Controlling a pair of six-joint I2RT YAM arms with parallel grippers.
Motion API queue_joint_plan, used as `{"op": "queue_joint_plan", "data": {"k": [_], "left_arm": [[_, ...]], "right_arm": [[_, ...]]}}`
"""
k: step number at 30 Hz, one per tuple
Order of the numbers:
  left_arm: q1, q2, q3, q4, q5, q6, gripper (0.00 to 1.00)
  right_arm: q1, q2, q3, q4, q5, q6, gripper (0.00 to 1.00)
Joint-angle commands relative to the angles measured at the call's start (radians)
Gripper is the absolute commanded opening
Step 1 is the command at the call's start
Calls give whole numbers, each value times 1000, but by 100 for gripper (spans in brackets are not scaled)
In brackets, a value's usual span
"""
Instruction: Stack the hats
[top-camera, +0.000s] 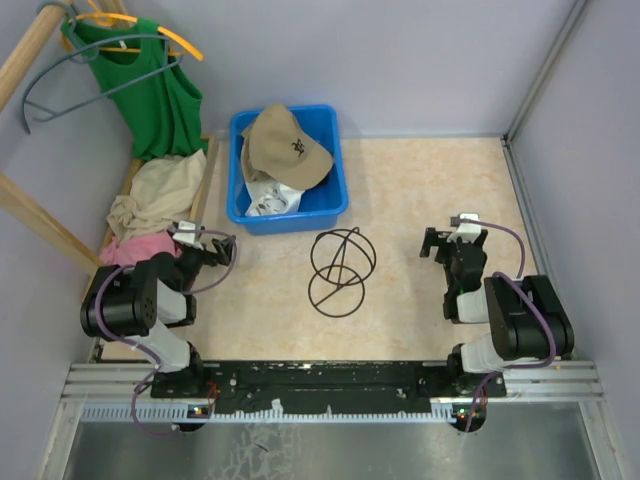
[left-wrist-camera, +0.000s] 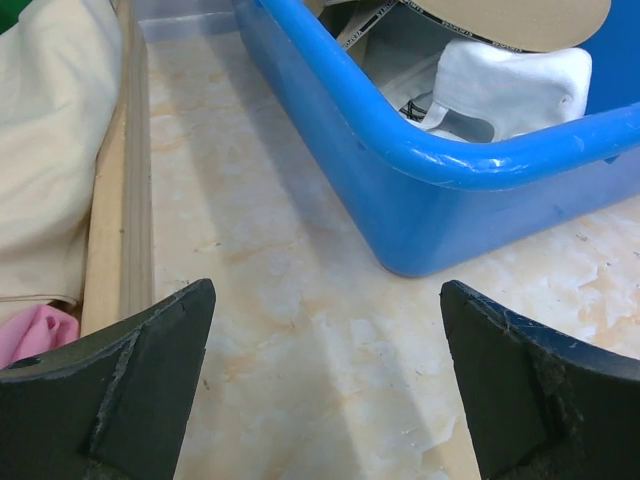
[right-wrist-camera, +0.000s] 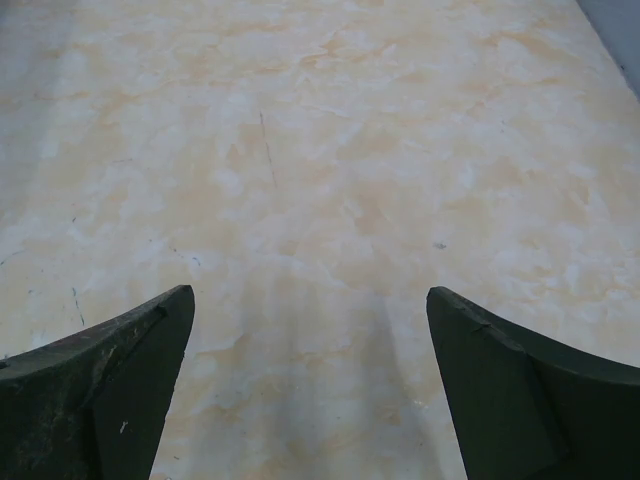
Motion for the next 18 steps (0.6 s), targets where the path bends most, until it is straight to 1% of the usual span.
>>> {"op": "queue_joint_plan", "data": {"k": [1, 9, 12, 14, 15, 16, 18], "left_arm": [[-5, -3, 12, -3, 33, 17, 100], [-7, -3, 21, -20, 27, 17, 100], [-20, -12, 19, -30, -11, 21, 100], [-26, -55, 8, -41, -76, 5, 100], [-26, -99, 20, -114, -116, -5, 100], [-26, -178, 53, -236, -150, -17, 100], [-26, -263, 167, -537, -211, -61, 100]], "right_arm": [[-4, -6, 25, 68, 19, 0, 99], [-5, -6, 26, 67, 19, 0, 99], [-4, -4, 32, 56, 17, 1, 99], [-2, -15, 23, 66, 68, 13, 99], [-1, -38, 33, 21, 106, 28, 99], [-1, -68, 71, -57, 121, 32, 99], [3, -123, 135, -218, 72, 10, 99]]}}
